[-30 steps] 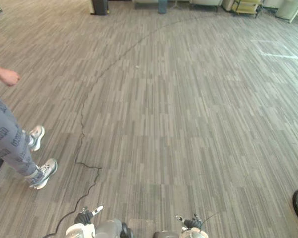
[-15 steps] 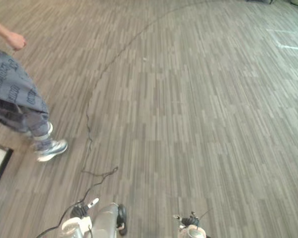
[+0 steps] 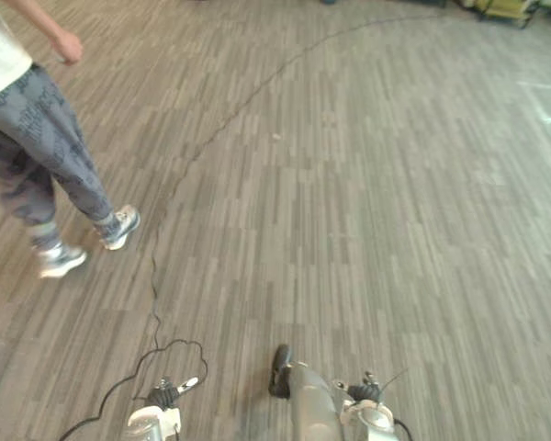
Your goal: Pick up cushions and gather them together orderly.
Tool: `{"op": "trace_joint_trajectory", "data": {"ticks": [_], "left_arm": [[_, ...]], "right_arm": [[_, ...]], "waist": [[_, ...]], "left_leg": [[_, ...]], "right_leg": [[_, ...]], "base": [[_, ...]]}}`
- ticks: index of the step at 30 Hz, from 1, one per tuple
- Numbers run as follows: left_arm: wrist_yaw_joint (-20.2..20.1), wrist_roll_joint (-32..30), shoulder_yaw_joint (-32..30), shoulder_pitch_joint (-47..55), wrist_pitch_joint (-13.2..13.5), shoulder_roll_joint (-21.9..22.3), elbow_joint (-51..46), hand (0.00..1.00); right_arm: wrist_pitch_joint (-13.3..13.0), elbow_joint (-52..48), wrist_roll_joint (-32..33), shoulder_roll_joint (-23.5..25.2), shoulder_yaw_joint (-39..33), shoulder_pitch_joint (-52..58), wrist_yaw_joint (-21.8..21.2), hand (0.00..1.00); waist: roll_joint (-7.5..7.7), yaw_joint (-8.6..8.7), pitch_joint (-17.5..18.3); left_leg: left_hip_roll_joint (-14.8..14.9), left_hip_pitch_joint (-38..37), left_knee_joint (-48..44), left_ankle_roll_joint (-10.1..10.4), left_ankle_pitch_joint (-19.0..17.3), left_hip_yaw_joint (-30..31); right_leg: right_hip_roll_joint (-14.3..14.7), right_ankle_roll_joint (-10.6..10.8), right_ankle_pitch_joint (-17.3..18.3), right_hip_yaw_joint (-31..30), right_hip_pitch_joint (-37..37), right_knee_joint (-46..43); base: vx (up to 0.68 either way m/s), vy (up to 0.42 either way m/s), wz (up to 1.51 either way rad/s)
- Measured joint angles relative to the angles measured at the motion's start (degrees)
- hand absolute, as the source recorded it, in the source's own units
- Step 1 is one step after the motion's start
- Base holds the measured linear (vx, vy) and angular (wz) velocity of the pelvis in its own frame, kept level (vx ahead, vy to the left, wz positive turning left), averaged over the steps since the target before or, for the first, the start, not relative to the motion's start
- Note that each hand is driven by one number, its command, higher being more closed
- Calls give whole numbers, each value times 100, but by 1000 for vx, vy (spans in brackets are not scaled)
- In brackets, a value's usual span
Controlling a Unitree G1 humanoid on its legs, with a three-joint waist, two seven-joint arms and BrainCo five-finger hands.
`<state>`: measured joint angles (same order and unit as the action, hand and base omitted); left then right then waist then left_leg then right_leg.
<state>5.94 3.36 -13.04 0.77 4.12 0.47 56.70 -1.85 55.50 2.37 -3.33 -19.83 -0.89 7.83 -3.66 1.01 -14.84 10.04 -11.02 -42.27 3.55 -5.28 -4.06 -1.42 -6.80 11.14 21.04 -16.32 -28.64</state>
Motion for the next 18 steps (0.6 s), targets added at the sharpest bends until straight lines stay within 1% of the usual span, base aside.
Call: {"op": "trace_joint_trajectory", "data": {"ticks": [1,2,3,4,5,6,7,8,9,10,11,12,13,14,15,16,17,18], "left_arm": [[-3,1,-51,42,-4,27,-20,0],[-38,-4,-139,85,-5,68,-150,0],[-40,-17,-159,91,-5,50,-209,0],[-55,-74,-155,94,-4,-27,-379,0],[-60,-88,-147,118,6,-77,-481,0],[-64,-87,-130,184,17,-140,-558,0],[-70,-87,-122,214,34,-168,-605,0],[-77,-57,-131,215,35,-167,-628,0],[-81,-40,-122,211,52,-157,-667,0],[-82,-27,-123,214,73,-142,-687,0],[-76,-14,-98,244,75,-115,-681,0],[-77,44,-77,243,91,-111,-661,0],[-77,89,-58,236,118,-110,-635,0],[-59,88,-17,176,158,-197,-591,0],[-72,96,-30,175,163,-218,-596,0],[-70,130,-61,177,164,-210,-610,0],[-54,128,-54,189,161,-230,-601,0],[-45,132,-9,187,156,-320,-504,0]], "right_arm": [[14,-54,2,18,36,38,3,0],[14,-98,11,147,114,100,4,0],[16,-94,16,204,146,110,4,0],[22,-92,20,249,221,126,-2,0],[35,-88,35,302,240,147,7,0],[34,-53,53,357,253,181,9,0],[38,-51,53,361,282,194,5,0],[40,-50,54,360,279,179,8,0],[63,-28,53,366,227,166,13,0],[62,-6,53,369,209,178,20,0],[53,59,49,328,206,205,32,0],[50,104,46,298,211,204,35,0],[61,211,35,298,230,187,45,0],[73,253,24,397,286,73,67,0],[74,246,10,416,273,84,68,0],[75,237,3,448,245,142,67,0],[74,219,-2,503,204,235,62,0],[70,198,-4,540,212,245,35,0]], "waist": [[-21,-42,-2],[-6,-71,-27],[17,-93,-36],[161,-150,-73],[245,-174,-59],[343,-204,-3],[380,-314,-9],[392,-328,-20],[405,-381,-75],[439,-422,-80],[404,-455,-51],[398,-474,-51],[405,-504,-46],[556,-388,-5],[570,-410,4],[626,-445,38],[738,-476,109],[846,-479,175]], "left_leg": [[130,219,-554,87,216,2],[475,881,-1945,116,82,-143],[566,1053,-2258,86,-23,-196],[689,1539,-2721,34,-284,-426],[720,1873,-2707,-24,-451,-610],[710,2333,-2287,-67,-738,-872],[652,2611,-1662,-79,-939,-1068],[584,2732,-1320,-83,-986,-1100],[306,2886,-184,-79,-969,-1115],[123,2915,527,-74,-864,-1089],[-259,2855,2206,60,-177,-742],[-308,2838,2374,126,297,-614],[-422,2743,2394,-92,646,-595],[-515,2906,1933,-154,81,-667],[-504,2953,1707,-157,-90,-693],[-500,2963,1390,-304,-369,-776],[-539,2847,1158,-384,-699,-948],[-640,2569,1087,-451,-1028,-1159]], "right_leg": [[61,-11,66,-20,174,80],[250,-26,273,-54,712,302],[274,-30,333,-65,882,371],[283,2,499,-156,1357,574],[275,38,571,-226,1684,806],[243,189,550,-360,2068,1134],[182,251,588,-546,2324,1341],[139,302,596,-613,2465,1409],[-36,342,614,-754,2746,1520],[-171,408,656,-876,2825,1516],[-306,597,781,-1133,3021,1631],[-315,668,839,-1260,3087,1669],[-421,718,871,-1464,3210,1760],[-562,710,565,-1764,3208,1782],[-587,780,501,-1870,3165,1704],[-691,825,483,-2015,3128,1454],[-806,916,524,-2169,2964,823],[-1015,1252,296,-2293,2374,-610]], "base": [[648,-74,2],[500,-41,-7],[613,-43,-9],[592,-57,-9],[660,-43,-27],[642,-3,-54],[546,48,-63],[620,125,-70],[510,149,-59],[715,284,-86],[552,268,-74],[568,296,-80],[566,311,-46],[572,321,-36],[646,376,-19],[427,258,-25],[655,329,-46],[562,244,-48]]}}
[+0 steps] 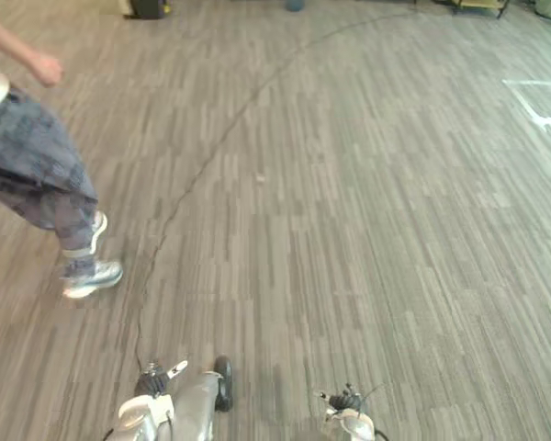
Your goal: Pick up cushions and gather them together orderly.
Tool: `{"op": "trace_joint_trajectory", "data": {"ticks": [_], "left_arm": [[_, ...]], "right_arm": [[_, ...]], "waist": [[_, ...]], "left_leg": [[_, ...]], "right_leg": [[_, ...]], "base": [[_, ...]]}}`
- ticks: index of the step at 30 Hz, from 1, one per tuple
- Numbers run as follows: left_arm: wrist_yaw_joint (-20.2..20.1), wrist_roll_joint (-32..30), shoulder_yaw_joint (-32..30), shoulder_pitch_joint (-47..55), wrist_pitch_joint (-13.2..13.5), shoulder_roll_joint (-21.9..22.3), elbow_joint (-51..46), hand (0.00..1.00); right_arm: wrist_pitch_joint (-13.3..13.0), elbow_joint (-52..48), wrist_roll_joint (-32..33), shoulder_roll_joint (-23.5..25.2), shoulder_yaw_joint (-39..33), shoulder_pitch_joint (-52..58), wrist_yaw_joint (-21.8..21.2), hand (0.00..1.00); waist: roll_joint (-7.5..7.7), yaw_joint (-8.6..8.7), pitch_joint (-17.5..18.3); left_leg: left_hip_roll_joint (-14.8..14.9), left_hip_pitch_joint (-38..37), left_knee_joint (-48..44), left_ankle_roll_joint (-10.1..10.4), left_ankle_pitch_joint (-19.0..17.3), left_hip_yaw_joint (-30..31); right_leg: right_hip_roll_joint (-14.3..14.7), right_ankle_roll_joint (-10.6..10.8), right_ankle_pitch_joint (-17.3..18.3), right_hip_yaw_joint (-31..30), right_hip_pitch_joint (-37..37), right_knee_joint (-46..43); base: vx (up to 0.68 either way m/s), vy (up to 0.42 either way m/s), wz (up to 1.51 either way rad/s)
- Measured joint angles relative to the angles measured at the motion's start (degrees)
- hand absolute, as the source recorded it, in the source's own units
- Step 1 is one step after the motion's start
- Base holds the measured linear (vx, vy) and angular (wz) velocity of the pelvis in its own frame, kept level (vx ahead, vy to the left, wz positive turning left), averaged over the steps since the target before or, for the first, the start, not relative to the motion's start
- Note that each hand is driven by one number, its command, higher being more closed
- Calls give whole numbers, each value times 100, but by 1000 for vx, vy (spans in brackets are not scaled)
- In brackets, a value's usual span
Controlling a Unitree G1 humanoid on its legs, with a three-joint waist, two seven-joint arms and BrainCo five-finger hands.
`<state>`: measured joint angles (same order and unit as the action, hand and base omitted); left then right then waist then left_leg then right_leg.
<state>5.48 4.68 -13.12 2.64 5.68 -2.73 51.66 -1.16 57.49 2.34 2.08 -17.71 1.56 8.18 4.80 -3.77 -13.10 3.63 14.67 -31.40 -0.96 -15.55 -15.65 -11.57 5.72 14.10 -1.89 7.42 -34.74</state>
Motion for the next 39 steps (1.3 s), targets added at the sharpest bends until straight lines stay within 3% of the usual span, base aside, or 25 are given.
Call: {"op": "trace_joint_trajectory", "data": {"ticks": [1,2,3,5,8,10,12,13,14,16,18,19,21,23,26,28,30,31,32,33,34,35,36,37,39], "left_arm": [[2,1,43,-13,-6,-33,35,0],[10,-5,158,-39,-64,-103,172,0],[15,-10,218,-34,-143,-111,288,0],[42,-10,311,-31,-148,-95,308,0],[39,-10,411,-75,-152,-94,434,0],[37,-11,434,-80,-148,-88,474,0],[43,-18,525,-68,-146,-112,563,0],[42,-74,529,-74,-153,-93,693,0],[39,-86,525,-85,-153,-87,710,0],[11,-241,548,-163,-153,3,752,0],[0,-248,368,-130,-161,75,727,0],[0,-244,285,-125,-164,145,634,0],[-14,-244,147,-102,-145,131,370,0],[-13,-225,127,-15,-86,61,211,0],[-30,-204,30,27,-25,142,-63,0],[-50,-160,-51,36,34,210,-154,0],[-35,-80,-46,62,41,250,-136,0],[-30,-4,-46,60,52,254,-139,0],[-28,14,-60,51,85,180,-143,0],[-18,22,-83,45,102,131,-145,0],[-15,29,-89,46,107,136,-144,0],[16,32,-95,47,102,115,-112,0],[60,34,-85,43,105,94,-40,0],[92,45,-60,18,91,83,80,0],[105,48,-54,3,23,76,206,0]], "right_arm": [[-7,-27,-3,3,5,0,-16,0],[-68,-58,-8,-26,14,-14,-57,0],[-91,-61,-11,-123,51,-27,-76,0],[-120,-136,-12,-190,122,-21,-83,0],[-170,-273,-12,-223,225,-100,-95,0],[-169,-250,-13,-260,253,-206,-112,0],[-161,-191,-13,-288,266,-318,-143,0],[-163,-180,-20,-345,276,-331,-181,0],[-164,-178,-21,-364,275,-334,-191,0],[-167,-252,-35,-451,216,-399,-239,0],[-156,-284,-163,-449,242,-383,-254,0],[-107,-275,-185,-435,265,-360,-226,0],[-92,-292,-179,-360,372,-280,-179,0],[-88,-272,-161,-313,515,-219,-167,0],[-85,-274,-122,-311,553,-189,-152,0],[-79,-238,-124,-303,535,-133,-138,0],[-83,-155,-125,-316,513,-126,-127,0],[-84,-109,-126,-316,518,-122,-122,0],[-67,-21,-125,-220,491,-111,-106,0],[-88,-85,-138,-120,474,-75,-103,0],[-95,-103,-140,-117,461,-55,-101,0],[-93,-113,-141,-96,435,20,-99,0],[-101,-125,-141,-90,436,34,-109,0],[-124,-231,-172,-90,440,26,-138,0],[-172,-305,-221,-129,439,7,-150,0]], "waist": [[14,17,7],[-17,81,-19],[-69,156,-51],[-168,202,-88],[-165,330,-100],[-231,394,-130],[-268,452,-155],[-343,495,-167],[-368,492,-150],[-676,486,-182],[-865,468,-272],[-873,449,-304],[-730,347,-402],[-564,313,-374],[-575,148,-333],[-529,45,-332],[-547,45,-292],[-527,4,-281],[-337,-18,-193],[-219,15,-127],[-209,14,-120],[-135,3,-75],[-110,2,-58],[-137,19,-75],[-184,60,-101]], "left_leg": [[-15,-102,13,-16,-75,-51],[-34,-459,51,-16,-262,-148],[-29,-1038,282,-4,-363,-244],[32,-1769,834,0,-362,-407],[139,-2587,1559,202,-432,-824],[172,-2972,1989,314,-397,-1156],[161,-3419,2370,574,-376,-1359],[222,-3682,2431,759,-349,-1333],[261,-3698,2415,810,-324,-1333],[857,-3346,976,1205,76,-983],[1492,-2502,-1419,785,1144,-410],[1727,-1968,-2835,734,1027,-251],[1633,-1355,-3725,646,631,-74],[1397,-711,-3444,493,342,-48],[981,173,-1874,352,80,129],[557,347,-460,443,167,495],[226,337,1539,711,878,1014],[233,301,1546,743,1394,1048],[96,339,1195,562,1449,937],[82,459,617,430,896,815],[90,455,438,355,793,769],[90,294,62,192,382,482],[76,122,-83,109,148,311],[72,-301,-126,27,-229,65],[72,-879,40,13,-501,-149]], "right_leg": [[-63,163,-192,-43,-228,-536],[-181,429,-489,24,-855,-1904],[-359,110,-292,490,-1356,-2852],[-406,-171,26,1201,-1877,-2941],[-400,-317,212,2344,-2645,-1605],[-298,-498,-53,3099,-2764,-253],[-56,-712,-706,3736,-2859,1300],[182,-1430,-1542,3733,-2807,1564],[208,-1557,-1575,3724,-2809,1502],[513,-1706,-799,3653,-2790,825],[941,-1709,-491,3449,-2279,994],[1218,-1701,-351,3190,-1850,1184],[1380,-1661,-118,2744,-1095,1469],[1441,-1620,44,2239,-562,1846],[1403,-1335,159,1400,63,2112],[1207,-1120,349,957,333,2193],[1027,-826,615,405,683,2370],[962,-714,714,197,797,2393],[757,-672,746,-69,863,2371],[613,-695,561,-260,691,2020],[558,-639,523,-320,658,1854],[424,-467,468,-432,547,1173],[336,-270,358,-493,322,469],[183,221,26,-465,-296,-1019],[5,138,108,-9,-899,-2129]], "base": [[667,250,-58],[532,153,-55],[526,124,-56],[488,58,-51],[465,2,-46],[462,-25,-47],[700,-101,-33],[660,-135,-29],[678,-161,-38],[715,-239,-55],[684,-188,-81],[597,-94,-86],[510,-49,-95],[493,-2,-120],[540,124,-138],[520,229,-128],[631,381,-121],[815,504,-143],[807,482,-119],[677,393,-89],[770,445,-70],[507,290,-57],[836,461,-97],[562,288,-93],[516,228,-95]]}}
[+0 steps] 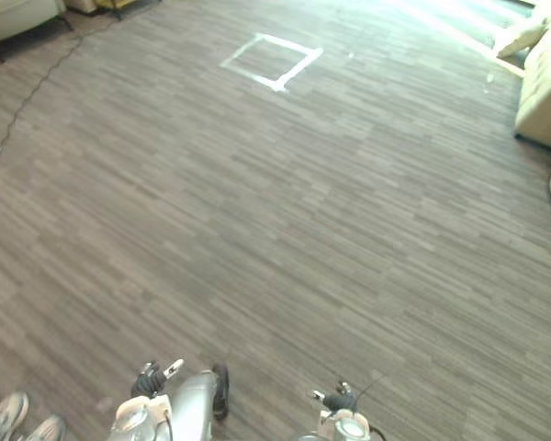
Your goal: Pick up cushions and gather them together orderly.
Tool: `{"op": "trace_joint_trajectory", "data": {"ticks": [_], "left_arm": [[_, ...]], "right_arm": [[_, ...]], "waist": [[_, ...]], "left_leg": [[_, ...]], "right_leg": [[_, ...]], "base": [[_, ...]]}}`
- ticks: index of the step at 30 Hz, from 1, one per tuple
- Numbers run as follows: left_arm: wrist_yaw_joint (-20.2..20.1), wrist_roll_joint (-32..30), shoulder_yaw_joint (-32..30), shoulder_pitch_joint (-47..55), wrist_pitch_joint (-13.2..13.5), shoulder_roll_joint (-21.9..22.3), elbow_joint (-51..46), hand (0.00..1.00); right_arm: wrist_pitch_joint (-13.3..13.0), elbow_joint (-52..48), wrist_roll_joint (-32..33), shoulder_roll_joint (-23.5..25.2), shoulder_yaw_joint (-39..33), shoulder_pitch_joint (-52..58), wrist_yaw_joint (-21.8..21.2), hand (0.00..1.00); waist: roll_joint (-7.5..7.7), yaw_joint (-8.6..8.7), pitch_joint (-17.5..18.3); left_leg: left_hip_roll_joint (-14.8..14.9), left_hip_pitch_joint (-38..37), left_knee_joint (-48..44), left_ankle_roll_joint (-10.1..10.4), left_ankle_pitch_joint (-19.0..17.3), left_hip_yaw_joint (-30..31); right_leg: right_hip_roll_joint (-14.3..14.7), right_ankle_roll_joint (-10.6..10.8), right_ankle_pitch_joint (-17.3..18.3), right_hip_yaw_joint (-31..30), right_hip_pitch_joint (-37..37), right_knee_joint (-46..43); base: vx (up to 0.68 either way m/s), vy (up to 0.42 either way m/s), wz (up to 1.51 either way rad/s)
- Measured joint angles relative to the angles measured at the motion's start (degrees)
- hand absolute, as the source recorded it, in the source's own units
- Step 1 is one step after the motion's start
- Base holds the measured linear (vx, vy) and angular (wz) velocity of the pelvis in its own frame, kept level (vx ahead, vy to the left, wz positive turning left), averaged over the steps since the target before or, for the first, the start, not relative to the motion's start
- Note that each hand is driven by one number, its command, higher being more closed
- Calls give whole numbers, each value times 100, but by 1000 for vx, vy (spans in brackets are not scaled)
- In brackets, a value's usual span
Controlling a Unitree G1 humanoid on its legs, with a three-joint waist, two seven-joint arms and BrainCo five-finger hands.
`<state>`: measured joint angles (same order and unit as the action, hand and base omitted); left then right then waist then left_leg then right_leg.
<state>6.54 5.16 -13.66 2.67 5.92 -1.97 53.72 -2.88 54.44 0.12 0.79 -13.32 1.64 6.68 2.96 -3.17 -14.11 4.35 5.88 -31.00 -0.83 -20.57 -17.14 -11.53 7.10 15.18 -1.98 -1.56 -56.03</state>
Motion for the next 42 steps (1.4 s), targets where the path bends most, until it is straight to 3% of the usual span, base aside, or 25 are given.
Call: {"op": "trace_joint_trajectory", "data": {"ticks": [2,5,7,8,9,10,11,12,13,15,17,18,20,23,25,26,27,28,29,30,32,33,36,40,42], "left_arm": [[32,11,129,12,-18,-27,140,0],[50,8,520,9,-23,-155,297,0],[51,-3,639,7,-39,-180,333,0],[49,-16,699,32,-34,-183,380,0],[50,-48,734,26,-39,-197,449,0],[54,-60,751,27,-40,-193,458,0],[49,-77,757,34,-44,-132,512,0],[34,-170,813,36,-39,-80,529,0],[25,-171,823,26,-33,-45,526,0],[-15,-213,796,5,-13,115,466,0],[-29,-227,779,18,1,92,321,0],[-27,-232,740,28,10,2,179,0],[-32,-225,726,37,28,-71,79,0],[-57,-137,560,34,114,-22,-163,0],[-32,-55,565,35,126,56,-280,0],[-28,-44,567,36,126,60,-286,0],[-28,24,571,36,140,31,-360,0],[-28,50,550,38,154,-95,-373,0],[-28,50,547,39,155,-101,-374,0],[-31,46,492,30,154,-134,-368,0],[-18,30,465,3,112,-190,-244,0],[-2,-8,470,-6,78,-214,-129,0],[76,-58,506,40,-16,-161,10,0],[84,-58,704,23,-22,-200,168,0],[82,-63,823,86,-24,-222,280,0]], "right_arm": [[-10,8,-5,-92,33,-40,-8,0],[-14,43,1,-223,122,-95,-16,0],[-31,44,1,-263,183,-234,-56,0],[-47,47,1,-289,232,-300,-87,0],[-62,51,4,-317,233,-310,-117,0],[-64,56,1,-319,233,-304,-116,0],[-64,58,-2,-393,216,-328,-117,0],[-68,53,2,-410,161,-348,-130,0],[-67,53,2,-418,127,-354,-129,0],[-45,92,-2,-535,191,-369,-125,0],[14,259,3,-526,219,-369,-88,0],[36,292,28,-441,223,-324,-73,0],[40,287,109,-403,245,-283,-62,0],[76,403,117,-383,221,-271,-27,0],[77,411,126,-363,227,-239,24,0],[76,413,129,-365,228,-235,26,0],[64,466,201,-339,232,-205,44,0],[60,486,235,-156,224,-158,56,0],[54,480,235,-141,222,-148,57,0],[25,428,235,-50,206,-79,51,0],[11,396,227,-38,171,-18,43,0],[5,374,223,-51,114,21,40,0],[-36,153,211,-139,106,76,16,0],[-130,1,221,-221,113,-13,3,0],[-138,-2,222,-294,122,-132,-13,0]], "waist": [[-114,38,-34],[-124,187,-43],[-140,335,-50],[-160,383,-64],[-149,393,-68],[-160,423,-60],[-340,427,33],[-456,391,54],[-474,402,42],[-823,389,-45],[-845,317,-148],[-663,307,-210],[-556,292,-197],[-490,180,-243],[-488,17,-249],[-490,9,-247],[-392,-71,-212],[-122,-50,-55],[-104,-50,-43],[49,-46,44],[148,-8,51],[186,29,31],[-4,84,-36],[-76,226,-53],[-127,361,-84]], "left_leg": [[14,-725,474,33,-136,-203],[59,-1679,1375,159,-62,-554],[79,-2019,1815,256,-8,-676],[61,-2312,2140,371,55,-708],[18,-2586,2300,467,98,-609],[16,-2653,2278,492,105,-526],[212,-2714,2116,672,206,-334],[326,-2526,1516,985,470,-40],[350,-2442,1246,1001,590,69],[982,-1138,-1937,1022,1593,552],[1223,-596,-3331,763,1203,483],[1119,-197,-3547,658,999,449],[993,268,-3237,582,841,346],[426,1136,-543,439,748,405],[100,1212,1802,762,1459,795],[103,1213,1889,782,1485,815],[84,1325,1690,616,2052,828],[-47,1491,1138,427,2126,772],[-53,1504,1088,397,2112,761],[-128,1546,678,88,1776,604],[-312,1234,396,-70,1237,480],[-458,807,362,-120,900,392],[-572,-408,680,-194,396,374],[-480,-1535,1647,-196,276,577],[-385,-2135,2225,-195,275,708]], "right_leg": [[-92,-324,272,774,-598,-354],[-80,-593,438,2168,-1348,891],[52,-711,84,2635,-1745,2073],[214,-744,-419,2755,-1901,2976],[341,-1010,-1125,2689,-1968,3467],[388,-1244,-1428,2588,-1943,3420],[502,-1478,-1405,2514,-1967,3075],[468,-1467,-962,2534,-1981,2688],[470,-1457,-838,2535,-1944,2612],[927,-1418,-539,2455,-1160,3118],[1187,-1460,-434,2224,-354,3563],[1197,-1403,-313,2040,236,3869],[1189,-1370,-154,1851,606,4160],[1057,-1064,-5,1343,1308,4619],[970,-829,188,930,1783,4997],[975,-810,205,910,1808,5024],[894,-704,368,728,2057,5120],[650,-756,399,596,2081,4939],[636,-763,392,589,2045,4888],[445,-715,361,457,1804,4163],[154,-258,-15,279,1143,2333],[-59,-33,-490,130,577,725],[-300,-310,-305,675,-317,-880],[-64,-450,102,1817,-1452,525],[281,-449,-479,2304,-1768,2855]], "base": [[475,138,-70],[512,77,-30],[438,11,-8],[589,-38,4],[632,-61,10],[672,-115,3],[689,-149,-3],[676,-173,-10],[648,-226,-9],[718,-191,-33],[578,-45,-61],[548,-39,-59],[487,-17,-53],[578,101,-87],[617,243,-82],[627,302,-93],[701,293,-63],[701,293,-61],[712,268,-46],[697,298,-36],[683,298,-24],[508,217,-2],[707,242,-3],[580,42,22],[635,-46,44]]}}
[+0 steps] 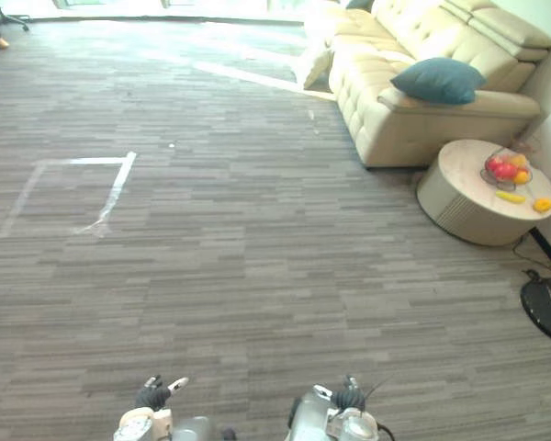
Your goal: Pick up cushions and gather them together orderly.
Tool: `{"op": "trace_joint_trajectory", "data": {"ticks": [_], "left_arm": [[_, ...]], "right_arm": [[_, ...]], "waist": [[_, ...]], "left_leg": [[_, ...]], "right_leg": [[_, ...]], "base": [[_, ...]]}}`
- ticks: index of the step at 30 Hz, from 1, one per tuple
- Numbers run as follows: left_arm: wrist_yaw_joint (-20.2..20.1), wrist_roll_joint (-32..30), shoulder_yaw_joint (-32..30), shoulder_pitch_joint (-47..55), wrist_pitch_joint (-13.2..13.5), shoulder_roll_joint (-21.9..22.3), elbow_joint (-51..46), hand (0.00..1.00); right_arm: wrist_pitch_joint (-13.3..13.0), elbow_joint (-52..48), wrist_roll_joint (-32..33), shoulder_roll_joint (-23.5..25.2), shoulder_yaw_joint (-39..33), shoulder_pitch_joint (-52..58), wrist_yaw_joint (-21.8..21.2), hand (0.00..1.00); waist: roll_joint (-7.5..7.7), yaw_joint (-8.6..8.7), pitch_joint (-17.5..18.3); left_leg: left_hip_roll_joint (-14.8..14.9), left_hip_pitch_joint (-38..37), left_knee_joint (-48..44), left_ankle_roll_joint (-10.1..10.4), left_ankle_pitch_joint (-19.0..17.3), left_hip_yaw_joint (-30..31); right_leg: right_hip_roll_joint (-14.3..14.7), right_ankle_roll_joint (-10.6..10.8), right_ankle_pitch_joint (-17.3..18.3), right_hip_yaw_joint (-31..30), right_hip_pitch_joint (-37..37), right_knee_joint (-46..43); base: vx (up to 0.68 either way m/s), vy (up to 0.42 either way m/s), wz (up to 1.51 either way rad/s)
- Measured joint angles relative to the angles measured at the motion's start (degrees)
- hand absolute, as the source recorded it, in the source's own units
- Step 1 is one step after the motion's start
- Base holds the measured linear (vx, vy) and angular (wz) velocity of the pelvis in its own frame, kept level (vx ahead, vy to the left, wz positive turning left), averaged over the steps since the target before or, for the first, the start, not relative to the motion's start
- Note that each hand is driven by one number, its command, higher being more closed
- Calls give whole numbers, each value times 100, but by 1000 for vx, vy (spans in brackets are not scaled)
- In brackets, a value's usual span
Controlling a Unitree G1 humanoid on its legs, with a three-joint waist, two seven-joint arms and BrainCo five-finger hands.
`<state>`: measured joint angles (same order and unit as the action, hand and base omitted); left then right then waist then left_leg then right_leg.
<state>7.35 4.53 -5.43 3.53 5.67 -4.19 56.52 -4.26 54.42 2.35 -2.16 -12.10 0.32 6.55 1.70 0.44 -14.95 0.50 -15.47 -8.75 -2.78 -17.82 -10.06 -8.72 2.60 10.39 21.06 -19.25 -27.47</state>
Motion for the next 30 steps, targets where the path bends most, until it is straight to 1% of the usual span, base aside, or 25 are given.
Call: {"op": "trace_joint_trajectory", "data": {"ticks": [1,2,3,4,5,6,7,8,9,10,14,15,16,17,18,19,20,21,23,24,25,26,27,28,30], "left_arm": [[-3,0,26,1,3,-16,8,0],[-8,1,34,33,6,-23,24,0],[-5,4,19,73,11,12,50,0],[-8,1,18,76,11,39,48,0],[-27,-34,-20,80,19,154,36,0],[-33,-62,-188,50,24,314,-14,0],[-36,-57,-246,52,20,353,-21,0],[-45,-53,-414,66,21,456,-98,0],[-46,-55,-449,63,20,474,-148,0],[-92,-63,-457,63,23,366,-269,0],[-115,-67,-416,65,44,250,-495,0],[-134,-44,-413,45,73,253,-584,0],[-134,-36,-410,44,110,259,-654,0],[-134,-28,-408,38,122,261,-663,0],[-129,6,-363,33,130,283,-702,0],[-113,66,-293,44,146,295,-749,0],[-123,126,-266,23,158,253,-755,0],[-125,122,-252,10,158,239,-757,0],[-131,116,-254,-3,143,110,-716,0],[-133,111,-248,-23,143,75,-687,0],[-129,108,-223,-90,131,58,-566,0],[-114,105,-166,-140,113,-13,-435,0],[-106,61,-69,-183,58,-85,-305,0],[-102,27,-5,-177,21,-98,-261,0],[-105,1,260,-96,8,-123,-170,0]], "right_arm": [[6,6,1,-12,-5,-1,-2,0],[18,27,-1,-49,-9,18,0,0],[28,21,-1,-70,-65,57,-3,0],[35,22,-2,-95,-82,61,-3,0],[36,-20,-5,-199,-124,65,-22,0],[60,-127,-6,-274,-126,66,-43,0],[75,-161,-6,-282,-120,66,-46,0],[85,-223,-3,-255,-56,60,-45,0],[88,-205,2,-188,-20,54,-45,0],[122,-139,5,-94,3,44,-43,0],[176,-37,15,-9,158,75,-34,0],[201,110,15,-22,150,7,-30,0],[213,247,15,-6,124,-55,-7,0],[209,282,15,-1,120,-61,3,0],[209,293,14,-15,116,-13,24,0],[207,303,14,-24,131,-2,47,0],[203,316,14,-17,132,-5,66,0],[203,330,12,21,132,-15,72,0],[147,305,5,119,110,-10,68,0],[146,319,4,130,100,23,69,0],[151,335,1,141,86,102,67,0],[142,301,16,174,13,166,44,0],[126,272,13,170,-84,167,35,0],[100,259,14,160,-91,166,30,0],[11,193,11,87,-39,162,15,0]], "waist": [[17,3,-5],[46,5,-1],[60,64,22],[13,73,27],[-203,70,67],[-423,51,34],[-496,53,29],[-620,8,-12],[-671,1,-48],[-527,-56,-150],[-301,-91,-88],[-273,-109,-122],[-231,-195,-158],[-222,-238,-164],[-239,-348,-163],[-295,-441,-140],[-234,-467,-145],[-199,-475,-108],[46,-385,24],[79,-386,22],[128,-372,1],[232,-334,-22],[278,-248,-37],[257,-231,-51],[118,-185,-36]], "left_leg": [[-17,-147,83,2,0,40],[-42,-382,114,152,-87,182],[-3,-664,29,275,-191,430],[31,-700,-49,273,-185,502],[206,-480,-799,284,-178,623],[507,158,-2403,678,121,613],[624,394,-2941,814,354,623],[982,1042,-4444,1108,1340,628],[1256,1391,-5288,1026,1230,459],[1420,1850,-5937,855,875,184],[1294,2829,-4995,711,467,-384],[1046,3113,-3796,688,427,-432],[749,3164,-2264,702,616,-376],[662,3164,-1777,711,747,-345],[523,3161,-513,746,1227,-273],[527,3306,1,758,1550,-250],[512,3348,-262,590,2002,-267],[461,3366,-402,451,2188,-349],[264,3492,-831,62,1917,-603],[174,3449,-937,28,1731,-603],[32,3289,-1032,-1,1481,-584],[-202,2937,-1052,15,1189,-536],[-384,2469,-1021,15,902,-388],[-420,2185,-955,12,781,-318],[-396,1090,-415,-84,526,-146]], "right_leg": [[70,-19,-256,21,-23,571],[152,-77,-586,-93,-66,1209],[196,-433,-1166,-377,-73,1010],[190,-494,-1280,-405,-84,815],[209,-687,-1000,-267,-115,294],[338,-762,-599,-127,81,130],[405,-784,-508,-113,181,142],[642,-852,-239,-108,561,222],[810,-914,-95,-117,892,318],[887,-924,144,-215,1609,561],[886,-778,239,-360,2643,1500],[855,-705,229,-413,2986,1779],[788,-678,241,-463,3263,2005],[771,-649,256,-491,3354,2077],[776,-515,319,-624,3669,2334],[808,-232,497,-770,3971,2556],[747,-119,595,-832,4124,2630],[654,-67,628,-894,4179,2611],[184,16,638,-1003,3682,1484],[48,99,596,-1042,3478,908],[-187,348,369,-1147,3087,-235],[-473,353,-376,-1361,2517,-1746],[-626,336,-482,-1344,2106,-2911],[-636,278,-369,-1256,1967,-3290],[-570,-42,363,-631,1287,-3358]], "base": [[677,-109,57],[745,-166,72],[770,-185,72],[764,-223,72],[854,-286,43],[832,-276,32],[678,-201,-2],[540,-99,-16],[795,-128,-30],[657,-105,-20],[647,-98,-14],[624,19,-29],[498,27,-34],[613,102,-47],[605,157,-61],[875,262,-69],[509,186,-54],[543,208,-33],[704,265,-21],[709,281,5],[682,292,30],[645,256,51],[636,229,51],[627,172,45],[640,112,33]]}}
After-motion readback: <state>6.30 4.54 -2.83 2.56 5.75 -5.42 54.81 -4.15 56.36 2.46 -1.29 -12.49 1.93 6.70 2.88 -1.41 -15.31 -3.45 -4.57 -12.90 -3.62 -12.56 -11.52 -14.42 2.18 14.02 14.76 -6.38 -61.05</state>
